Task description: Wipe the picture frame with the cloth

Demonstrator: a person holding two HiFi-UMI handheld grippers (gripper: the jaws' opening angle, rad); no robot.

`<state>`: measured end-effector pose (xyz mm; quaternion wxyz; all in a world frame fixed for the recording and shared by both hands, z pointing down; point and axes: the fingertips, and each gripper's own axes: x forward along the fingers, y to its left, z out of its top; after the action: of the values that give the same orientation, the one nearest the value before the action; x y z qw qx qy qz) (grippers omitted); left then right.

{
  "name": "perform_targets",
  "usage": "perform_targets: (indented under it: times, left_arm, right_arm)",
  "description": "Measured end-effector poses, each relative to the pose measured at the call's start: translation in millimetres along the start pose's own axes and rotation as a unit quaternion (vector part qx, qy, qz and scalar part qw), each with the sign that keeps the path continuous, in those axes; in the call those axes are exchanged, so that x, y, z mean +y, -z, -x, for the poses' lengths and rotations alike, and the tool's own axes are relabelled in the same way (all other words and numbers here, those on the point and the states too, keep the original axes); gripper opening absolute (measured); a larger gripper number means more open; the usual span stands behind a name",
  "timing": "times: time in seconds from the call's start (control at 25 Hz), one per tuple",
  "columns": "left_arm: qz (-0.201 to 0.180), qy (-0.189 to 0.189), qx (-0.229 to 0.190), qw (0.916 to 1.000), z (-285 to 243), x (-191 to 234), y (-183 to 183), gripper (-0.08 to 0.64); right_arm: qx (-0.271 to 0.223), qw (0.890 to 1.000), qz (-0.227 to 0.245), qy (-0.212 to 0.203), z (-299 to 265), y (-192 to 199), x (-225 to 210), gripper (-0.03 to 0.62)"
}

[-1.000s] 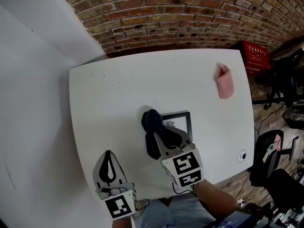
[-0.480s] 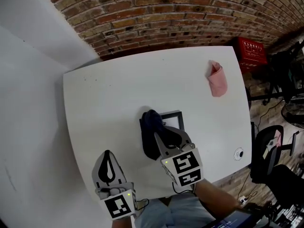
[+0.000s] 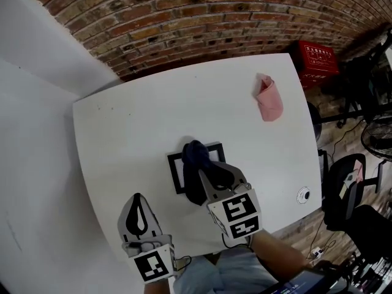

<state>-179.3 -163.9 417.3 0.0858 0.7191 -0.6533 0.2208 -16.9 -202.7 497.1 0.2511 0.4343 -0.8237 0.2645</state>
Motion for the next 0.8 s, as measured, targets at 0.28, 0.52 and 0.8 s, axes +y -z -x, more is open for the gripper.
perform_targets:
  times: [0.28,0.52,0.8]
  left_arm:
    - [-0.009,0.01,-0.004,0.9999,-5.2,-14.9,-6.4,0.009]
    - [-0.019,0.017,-0.007,0.9997,-9.1,-24.1,-13.5,0.009]
    - [-0.03,0.027,-0.009,0.9991,-12.2,-41.4,-22.4,0.009]
  right_arm:
    - [-0.006,1.0,-0.013,0.01,7.7,1.8,-16.8,0.077]
    - [-0.011,0.999,-0.025,0.017,14.3,2.8,-28.6,0.077]
    - [-0.019,0.999,-0.044,0.018,24.3,3.5,-41.0,0.077]
